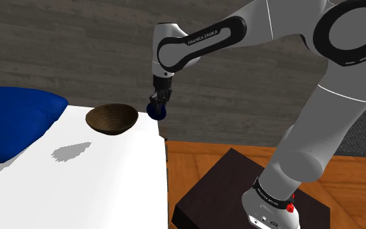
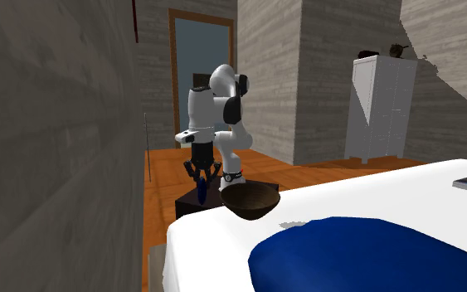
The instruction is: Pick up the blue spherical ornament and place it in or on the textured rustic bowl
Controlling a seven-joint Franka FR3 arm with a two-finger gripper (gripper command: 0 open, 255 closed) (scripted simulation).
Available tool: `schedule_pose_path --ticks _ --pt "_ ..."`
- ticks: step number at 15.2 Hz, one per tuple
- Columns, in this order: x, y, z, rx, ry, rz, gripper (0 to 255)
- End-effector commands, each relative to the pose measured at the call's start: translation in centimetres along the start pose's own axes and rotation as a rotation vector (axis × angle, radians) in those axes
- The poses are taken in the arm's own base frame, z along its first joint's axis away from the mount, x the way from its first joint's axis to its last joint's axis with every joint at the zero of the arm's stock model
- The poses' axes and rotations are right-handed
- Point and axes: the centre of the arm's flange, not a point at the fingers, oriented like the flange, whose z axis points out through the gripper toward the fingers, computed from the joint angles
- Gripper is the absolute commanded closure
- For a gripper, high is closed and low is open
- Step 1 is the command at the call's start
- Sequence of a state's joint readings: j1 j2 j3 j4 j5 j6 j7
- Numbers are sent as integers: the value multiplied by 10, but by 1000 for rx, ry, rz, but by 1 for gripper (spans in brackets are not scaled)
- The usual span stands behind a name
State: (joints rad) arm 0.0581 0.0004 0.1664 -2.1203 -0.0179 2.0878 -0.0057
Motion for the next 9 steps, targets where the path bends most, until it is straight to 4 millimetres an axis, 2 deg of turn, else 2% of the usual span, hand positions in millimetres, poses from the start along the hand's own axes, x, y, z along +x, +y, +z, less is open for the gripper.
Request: schedule_pose_path --ticks 1,9 --pt "0 0 1 0 -1 1 255" --pt "-1 1 -41 0 -1 1 255"
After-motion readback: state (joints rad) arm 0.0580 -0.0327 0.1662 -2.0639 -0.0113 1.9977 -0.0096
